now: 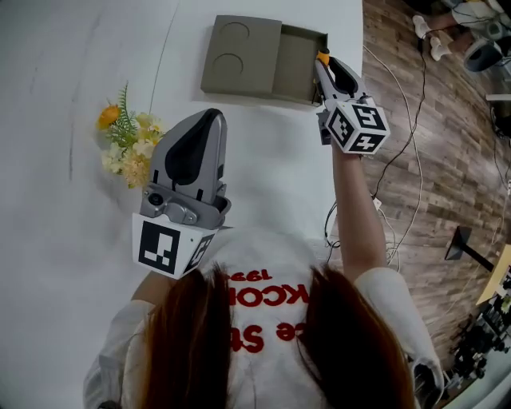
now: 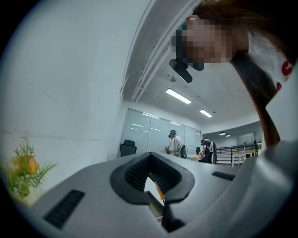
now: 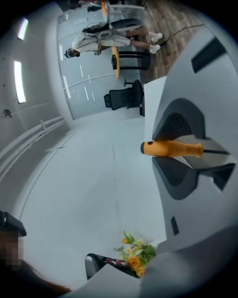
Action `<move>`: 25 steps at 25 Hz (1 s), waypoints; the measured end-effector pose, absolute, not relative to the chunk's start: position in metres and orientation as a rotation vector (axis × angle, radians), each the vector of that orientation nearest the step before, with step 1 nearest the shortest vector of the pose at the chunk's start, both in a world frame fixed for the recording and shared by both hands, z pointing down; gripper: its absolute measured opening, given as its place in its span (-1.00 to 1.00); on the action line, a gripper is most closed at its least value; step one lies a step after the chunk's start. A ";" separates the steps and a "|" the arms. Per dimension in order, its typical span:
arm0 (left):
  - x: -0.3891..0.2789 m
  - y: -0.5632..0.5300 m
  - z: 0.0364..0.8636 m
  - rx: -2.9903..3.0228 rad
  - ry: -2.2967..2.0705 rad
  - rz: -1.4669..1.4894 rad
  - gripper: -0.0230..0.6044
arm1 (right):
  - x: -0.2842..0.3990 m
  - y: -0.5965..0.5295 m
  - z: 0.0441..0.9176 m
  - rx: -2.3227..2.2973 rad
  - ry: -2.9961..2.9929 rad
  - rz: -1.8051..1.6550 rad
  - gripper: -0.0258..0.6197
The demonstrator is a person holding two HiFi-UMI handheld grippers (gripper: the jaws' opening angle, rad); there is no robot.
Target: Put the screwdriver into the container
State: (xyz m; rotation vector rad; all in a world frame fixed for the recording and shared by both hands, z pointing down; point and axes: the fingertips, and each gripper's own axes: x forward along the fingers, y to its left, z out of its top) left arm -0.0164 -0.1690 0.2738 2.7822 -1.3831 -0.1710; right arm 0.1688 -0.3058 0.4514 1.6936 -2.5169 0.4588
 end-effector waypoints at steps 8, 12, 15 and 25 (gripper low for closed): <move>-0.019 -0.172 0.281 2.774 -1.398 -0.167 -0.91 | 0.148 -0.342 0.527 1.444 -2.312 0.474 -0.57; -0.020 -0.172 0.282 2.774 -1.407 -0.162 -0.91 | 0.144 -0.357 0.559 1.393 -2.210 0.568 -0.56; -0.018 -0.169 0.280 2.773 -1.412 -0.159 -0.91 | 0.143 -0.365 0.574 1.368 -2.136 0.598 -0.55; -0.017 -0.165 0.279 2.782 -1.418 -0.170 -0.91 | 0.150 -0.367 0.551 1.449 -2.176 0.544 -0.88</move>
